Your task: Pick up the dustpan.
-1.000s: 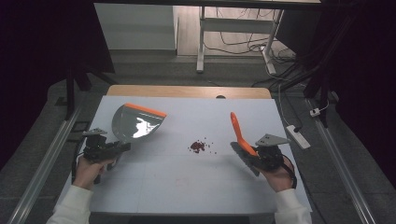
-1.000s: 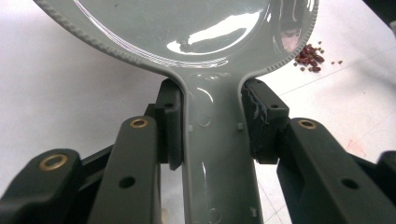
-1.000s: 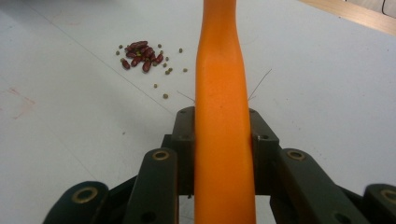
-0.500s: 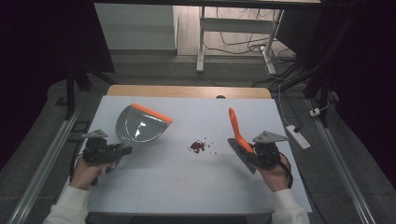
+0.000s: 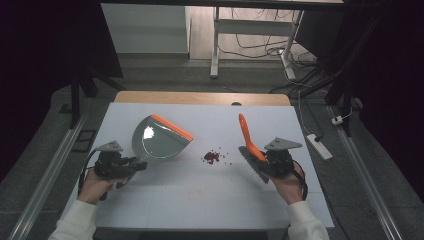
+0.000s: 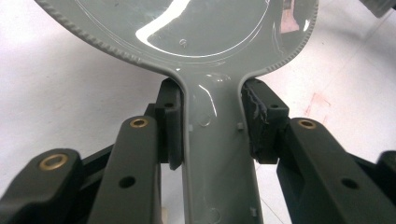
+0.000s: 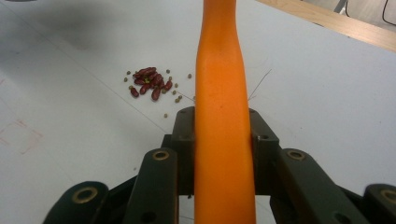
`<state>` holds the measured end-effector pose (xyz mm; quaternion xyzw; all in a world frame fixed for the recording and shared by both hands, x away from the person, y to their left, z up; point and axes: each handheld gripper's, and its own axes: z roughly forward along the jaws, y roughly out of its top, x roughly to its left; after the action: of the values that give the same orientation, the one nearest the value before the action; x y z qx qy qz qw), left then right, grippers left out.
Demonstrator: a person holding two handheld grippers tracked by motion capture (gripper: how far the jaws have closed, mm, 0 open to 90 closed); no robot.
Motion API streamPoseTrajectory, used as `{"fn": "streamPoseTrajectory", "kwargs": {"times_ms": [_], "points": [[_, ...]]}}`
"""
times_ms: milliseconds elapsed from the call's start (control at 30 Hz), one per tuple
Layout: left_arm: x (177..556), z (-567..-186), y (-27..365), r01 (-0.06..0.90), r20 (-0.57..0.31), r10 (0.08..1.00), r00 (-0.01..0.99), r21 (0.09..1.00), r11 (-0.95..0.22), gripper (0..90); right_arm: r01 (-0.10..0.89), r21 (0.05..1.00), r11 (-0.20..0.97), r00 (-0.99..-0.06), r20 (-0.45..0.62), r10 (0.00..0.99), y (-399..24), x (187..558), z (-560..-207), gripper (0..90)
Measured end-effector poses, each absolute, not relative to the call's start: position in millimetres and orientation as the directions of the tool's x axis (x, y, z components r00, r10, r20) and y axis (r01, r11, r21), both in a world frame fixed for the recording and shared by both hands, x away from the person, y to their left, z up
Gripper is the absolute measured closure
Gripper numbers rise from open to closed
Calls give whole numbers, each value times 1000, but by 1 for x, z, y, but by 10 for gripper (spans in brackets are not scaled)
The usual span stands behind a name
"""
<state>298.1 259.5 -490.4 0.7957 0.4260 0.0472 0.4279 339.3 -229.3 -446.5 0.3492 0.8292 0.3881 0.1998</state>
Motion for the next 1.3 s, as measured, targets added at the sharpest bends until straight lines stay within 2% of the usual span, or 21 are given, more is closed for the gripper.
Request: {"fn": "streamPoseTrajectory", "kwargs": {"times_ms": [433,700,900,1300], "points": [[307,-496,243,606,-266,649,713,699,-380,615,429,794,430,-665,-45,746,-213,358,-446,700],[312,-489,236,588,-238,625,744,677,-442,615,447,814,370,-652,13,758,-216,369,-439,700],[319,-481,228,580,-254,580,774,653,-488,614,437,817,376,-652,0,758,-214,377,-434,700],[322,-480,225,552,-251,529,811,626,-551,615,445,804,395,-667,4,745,-199,392,-444,700]]}}
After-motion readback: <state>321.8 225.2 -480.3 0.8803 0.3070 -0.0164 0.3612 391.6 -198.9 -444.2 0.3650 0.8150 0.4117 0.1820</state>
